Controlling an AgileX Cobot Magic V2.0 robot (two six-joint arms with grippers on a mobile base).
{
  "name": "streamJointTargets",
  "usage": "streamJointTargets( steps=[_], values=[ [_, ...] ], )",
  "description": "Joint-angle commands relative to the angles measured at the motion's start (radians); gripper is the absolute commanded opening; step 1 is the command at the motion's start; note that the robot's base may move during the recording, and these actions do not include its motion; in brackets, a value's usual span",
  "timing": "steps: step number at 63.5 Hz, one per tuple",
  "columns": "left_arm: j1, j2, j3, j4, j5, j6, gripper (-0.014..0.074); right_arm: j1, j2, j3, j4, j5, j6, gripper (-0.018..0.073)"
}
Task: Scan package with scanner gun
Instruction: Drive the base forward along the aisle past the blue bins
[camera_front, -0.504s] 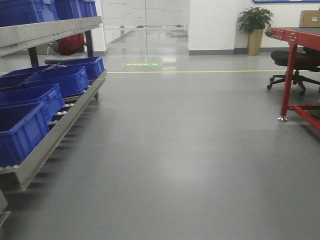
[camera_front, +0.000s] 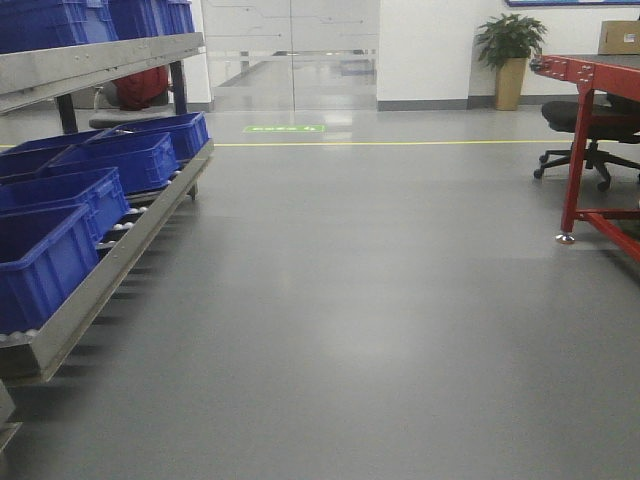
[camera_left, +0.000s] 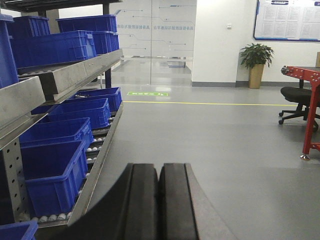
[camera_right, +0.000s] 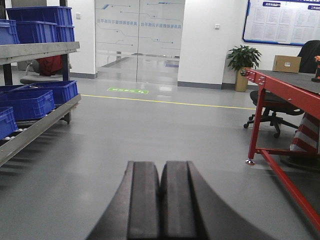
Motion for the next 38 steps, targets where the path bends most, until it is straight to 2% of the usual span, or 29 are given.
streamJointTargets(
  steps=[1, 38],
  values=[
    [-0.004, -0.004, -0.001, -0.005, -0.019, -0.009, -0.0102, 0.001, -0.003, 0.000, -0.007, -0.020, -0.002, -0.0162],
    [-0.004, -0.004, -0.001, -0.005, -0.019, -0.009, -0.0102, 0.001, -0.003, 0.000, -0.007, -0.020, -0.002, -0.0162]
  ],
)
